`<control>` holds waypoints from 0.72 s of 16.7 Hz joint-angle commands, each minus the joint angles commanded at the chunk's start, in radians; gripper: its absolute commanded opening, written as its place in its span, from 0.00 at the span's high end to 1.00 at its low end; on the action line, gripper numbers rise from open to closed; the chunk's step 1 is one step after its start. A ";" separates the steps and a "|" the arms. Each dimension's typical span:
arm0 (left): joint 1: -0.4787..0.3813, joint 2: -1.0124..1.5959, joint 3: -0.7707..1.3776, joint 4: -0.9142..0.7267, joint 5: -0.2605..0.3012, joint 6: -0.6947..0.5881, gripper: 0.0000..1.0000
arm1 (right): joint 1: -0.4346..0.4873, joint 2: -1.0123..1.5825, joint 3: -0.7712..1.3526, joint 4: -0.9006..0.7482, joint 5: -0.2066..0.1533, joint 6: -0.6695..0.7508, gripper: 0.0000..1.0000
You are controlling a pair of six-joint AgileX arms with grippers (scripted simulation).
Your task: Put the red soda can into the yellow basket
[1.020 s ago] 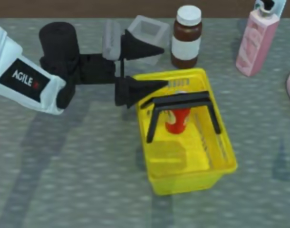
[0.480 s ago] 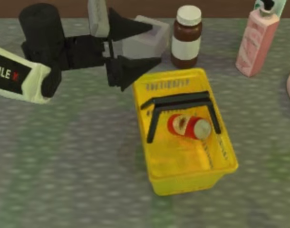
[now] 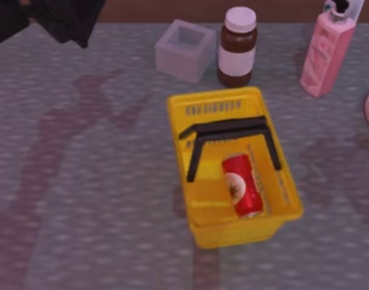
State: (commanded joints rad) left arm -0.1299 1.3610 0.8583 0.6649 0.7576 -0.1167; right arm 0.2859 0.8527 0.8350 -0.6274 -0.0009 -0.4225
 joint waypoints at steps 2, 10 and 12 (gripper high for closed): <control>0.034 -0.239 -0.108 -0.098 -0.126 -0.008 0.00 | 0.062 0.221 0.215 -0.139 0.004 -0.097 0.00; 0.127 -1.035 -0.590 -0.479 -0.571 0.043 0.00 | 0.299 1.020 0.997 -0.653 0.008 -0.454 0.00; 0.138 -1.173 -0.696 -0.554 -0.649 0.068 0.00 | 0.341 1.155 1.126 -0.745 0.008 -0.516 0.00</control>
State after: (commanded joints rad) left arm 0.0084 0.1877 0.1626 0.1106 0.1087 -0.0488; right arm 0.6268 2.0077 1.9609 -1.3725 0.0067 -0.9389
